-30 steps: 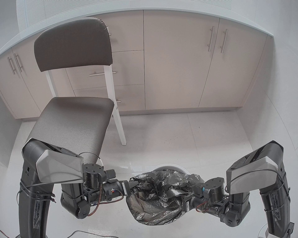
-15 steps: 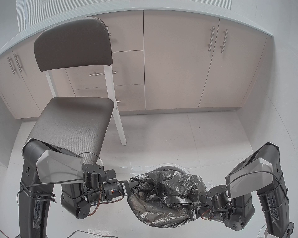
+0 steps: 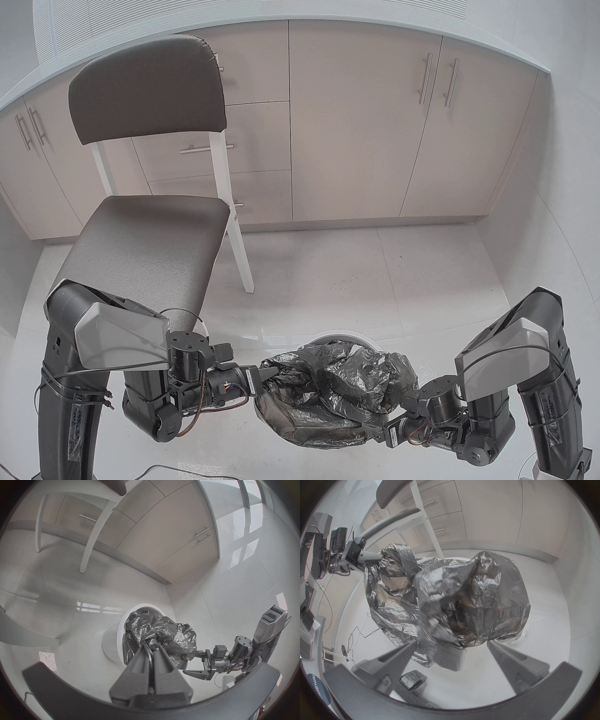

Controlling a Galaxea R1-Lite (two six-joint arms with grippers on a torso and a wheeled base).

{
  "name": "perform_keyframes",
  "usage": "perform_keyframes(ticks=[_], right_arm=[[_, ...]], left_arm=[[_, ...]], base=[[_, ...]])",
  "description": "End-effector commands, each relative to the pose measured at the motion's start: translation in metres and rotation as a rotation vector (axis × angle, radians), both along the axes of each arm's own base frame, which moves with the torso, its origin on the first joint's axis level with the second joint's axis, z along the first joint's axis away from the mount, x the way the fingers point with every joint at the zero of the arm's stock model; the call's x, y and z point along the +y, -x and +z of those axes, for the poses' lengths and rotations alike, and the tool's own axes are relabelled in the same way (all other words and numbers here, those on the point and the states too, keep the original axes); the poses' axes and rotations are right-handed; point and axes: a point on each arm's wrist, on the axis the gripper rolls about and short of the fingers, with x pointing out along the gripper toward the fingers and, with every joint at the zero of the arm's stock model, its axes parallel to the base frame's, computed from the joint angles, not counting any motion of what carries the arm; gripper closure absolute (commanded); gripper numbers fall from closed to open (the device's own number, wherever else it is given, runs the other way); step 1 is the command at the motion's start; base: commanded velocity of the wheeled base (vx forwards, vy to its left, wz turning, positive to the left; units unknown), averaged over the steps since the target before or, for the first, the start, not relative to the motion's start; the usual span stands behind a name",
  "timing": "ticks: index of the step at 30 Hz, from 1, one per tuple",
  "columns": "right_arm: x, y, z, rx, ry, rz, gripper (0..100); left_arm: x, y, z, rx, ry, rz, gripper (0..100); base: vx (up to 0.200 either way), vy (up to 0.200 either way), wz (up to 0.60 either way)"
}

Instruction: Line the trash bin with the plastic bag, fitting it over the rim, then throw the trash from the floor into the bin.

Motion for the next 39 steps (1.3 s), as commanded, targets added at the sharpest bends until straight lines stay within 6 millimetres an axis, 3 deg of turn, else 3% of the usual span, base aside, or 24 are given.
perform_keyframes(ticks=[1,9,13,16,19,23,32,39], right_arm=[[-0.006,0.006,0.027,-0.043,-0.041,-0.004,0],[-0.019,0.026,0.062,-0.019,-0.156,-0.022,0],[-0.043,0.012,0.071,-0.100,-0.094,-0.068,0],[-0.058,-0.002,0.065,-0.136,-0.021,-0.092,0],[-0.069,-0.019,0.040,-0.101,0.032,-0.132,0],[-0.068,-0.034,0.025,-0.100,0.024,-0.139,0],[-0.061,-0.052,0.011,-0.139,0.038,-0.101,0],[-0.051,-0.071,0.012,-0.208,0.010,-0.093,0]], left_arm=[[0.001,0.001,0.001,0.002,0.001,0.000,100],[0.001,0.001,0.001,0.002,0.000,0.002,100],[0.002,0.002,0.001,0.003,-0.003,0.001,100],[0.002,0.003,0.001,0.007,-0.006,0.000,100],[0.002,0.004,0.001,0.008,-0.007,0.000,100],[0.002,0.004,0.001,0.007,-0.006,0.000,100],[0.002,0.003,0.001,0.006,-0.007,0.000,100],[0.002,0.003,0.000,0.007,-0.008,0.000,100]], base=[[0.000,0.000,0.00],[0.000,0.000,0.00],[0.000,0.000,0.00],[0.000,0.000,0.00],[0.000,0.000,0.00],[0.000,0.000,0.00],[0.000,0.000,0.00],[0.000,0.000,0.00]])
